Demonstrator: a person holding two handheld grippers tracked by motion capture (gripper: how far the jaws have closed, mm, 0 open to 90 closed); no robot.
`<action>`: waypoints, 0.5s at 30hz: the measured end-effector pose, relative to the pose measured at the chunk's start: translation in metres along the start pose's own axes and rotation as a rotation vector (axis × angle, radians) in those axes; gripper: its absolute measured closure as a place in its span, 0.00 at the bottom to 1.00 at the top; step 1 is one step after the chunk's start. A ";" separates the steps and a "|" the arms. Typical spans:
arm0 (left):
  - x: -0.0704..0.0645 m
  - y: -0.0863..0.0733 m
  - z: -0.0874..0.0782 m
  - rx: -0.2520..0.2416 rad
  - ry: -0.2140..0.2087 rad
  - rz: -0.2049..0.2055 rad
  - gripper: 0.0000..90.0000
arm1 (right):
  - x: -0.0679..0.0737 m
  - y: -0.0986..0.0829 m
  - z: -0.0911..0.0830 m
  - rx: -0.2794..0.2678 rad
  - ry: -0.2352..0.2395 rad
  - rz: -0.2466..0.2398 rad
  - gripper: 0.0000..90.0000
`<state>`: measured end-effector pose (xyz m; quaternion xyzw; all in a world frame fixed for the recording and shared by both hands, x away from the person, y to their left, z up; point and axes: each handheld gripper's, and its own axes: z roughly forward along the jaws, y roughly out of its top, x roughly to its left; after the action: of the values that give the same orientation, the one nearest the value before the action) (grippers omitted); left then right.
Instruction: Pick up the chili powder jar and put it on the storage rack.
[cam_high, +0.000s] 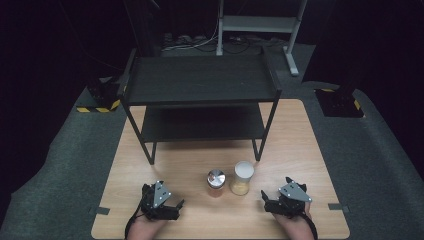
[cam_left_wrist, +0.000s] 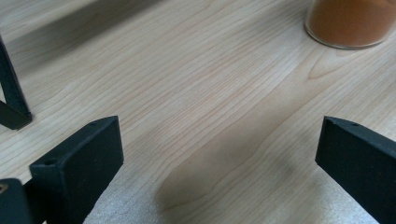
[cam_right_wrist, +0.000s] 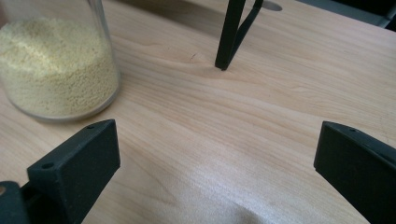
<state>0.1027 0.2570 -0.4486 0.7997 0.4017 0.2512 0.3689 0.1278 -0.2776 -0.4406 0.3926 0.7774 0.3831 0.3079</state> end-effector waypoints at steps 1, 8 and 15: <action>0.000 0.000 0.000 0.000 0.000 0.000 0.01 | 0.000 0.000 0.000 0.000 0.000 0.000 0.00; -0.005 -0.003 -0.002 -0.016 0.018 0.012 0.01 | -0.008 0.000 0.000 0.002 0.031 0.022 0.00; -0.005 -0.007 -0.004 -0.033 0.023 -0.006 0.01 | -0.006 0.000 0.001 -0.003 0.016 0.012 0.00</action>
<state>0.0939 0.2576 -0.4518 0.7893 0.4040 0.2657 0.3784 0.1318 -0.2826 -0.4404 0.3937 0.7769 0.3892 0.3000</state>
